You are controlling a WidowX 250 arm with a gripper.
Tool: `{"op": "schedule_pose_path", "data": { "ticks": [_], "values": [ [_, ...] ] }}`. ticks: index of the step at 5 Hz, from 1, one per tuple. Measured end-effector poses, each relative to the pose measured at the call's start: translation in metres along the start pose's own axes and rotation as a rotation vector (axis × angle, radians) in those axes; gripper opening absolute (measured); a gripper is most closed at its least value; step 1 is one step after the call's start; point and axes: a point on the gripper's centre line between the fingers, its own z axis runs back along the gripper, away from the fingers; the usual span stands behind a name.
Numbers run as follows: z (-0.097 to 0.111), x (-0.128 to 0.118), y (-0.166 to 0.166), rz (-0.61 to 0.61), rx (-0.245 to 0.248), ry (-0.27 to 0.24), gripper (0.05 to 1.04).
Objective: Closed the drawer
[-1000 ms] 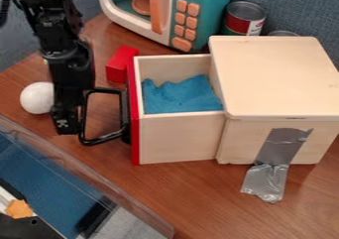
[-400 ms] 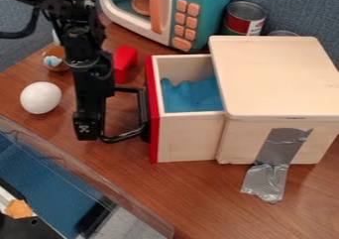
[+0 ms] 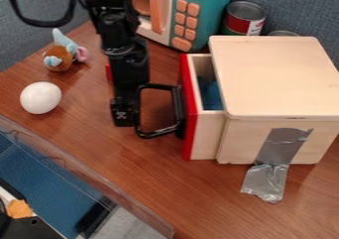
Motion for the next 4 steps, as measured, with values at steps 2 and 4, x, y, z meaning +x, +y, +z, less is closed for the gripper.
{"op": "schedule_pose_path", "data": {
  "ticks": [2,4],
  "values": [
    [-0.018,0.032,0.005,-0.043,0.008,0.018,0.999],
    [-0.026,0.041,0.007,-0.059,0.037,0.029,0.999]
  ]
}}
